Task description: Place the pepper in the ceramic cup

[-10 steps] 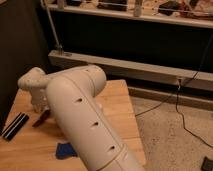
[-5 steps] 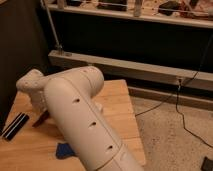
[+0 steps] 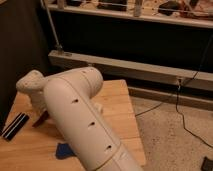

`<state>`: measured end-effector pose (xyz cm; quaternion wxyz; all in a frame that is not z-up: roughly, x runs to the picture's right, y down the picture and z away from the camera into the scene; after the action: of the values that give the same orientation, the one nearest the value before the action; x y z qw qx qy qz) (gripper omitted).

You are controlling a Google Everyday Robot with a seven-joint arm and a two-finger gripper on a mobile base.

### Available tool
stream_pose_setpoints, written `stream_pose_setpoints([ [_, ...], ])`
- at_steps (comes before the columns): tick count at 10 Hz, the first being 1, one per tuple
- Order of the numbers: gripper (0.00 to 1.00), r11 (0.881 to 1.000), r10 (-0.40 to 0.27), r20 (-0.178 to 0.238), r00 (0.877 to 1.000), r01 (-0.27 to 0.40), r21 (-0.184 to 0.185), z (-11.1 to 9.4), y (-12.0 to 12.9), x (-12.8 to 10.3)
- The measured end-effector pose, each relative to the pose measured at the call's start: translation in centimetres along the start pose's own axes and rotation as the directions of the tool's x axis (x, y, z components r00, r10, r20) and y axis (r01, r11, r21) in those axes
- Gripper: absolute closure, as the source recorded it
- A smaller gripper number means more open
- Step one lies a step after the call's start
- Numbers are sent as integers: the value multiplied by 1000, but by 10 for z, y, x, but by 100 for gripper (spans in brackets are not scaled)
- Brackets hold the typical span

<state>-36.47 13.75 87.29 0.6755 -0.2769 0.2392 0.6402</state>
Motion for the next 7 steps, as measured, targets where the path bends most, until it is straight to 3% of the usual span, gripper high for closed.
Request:
stream_pose_setpoints([
  [1,55,1000,0,-1,1000,0,1,1,0,-1],
  [7,56,1000,2,-7,1000,-2,7,1,-5,-4],
])
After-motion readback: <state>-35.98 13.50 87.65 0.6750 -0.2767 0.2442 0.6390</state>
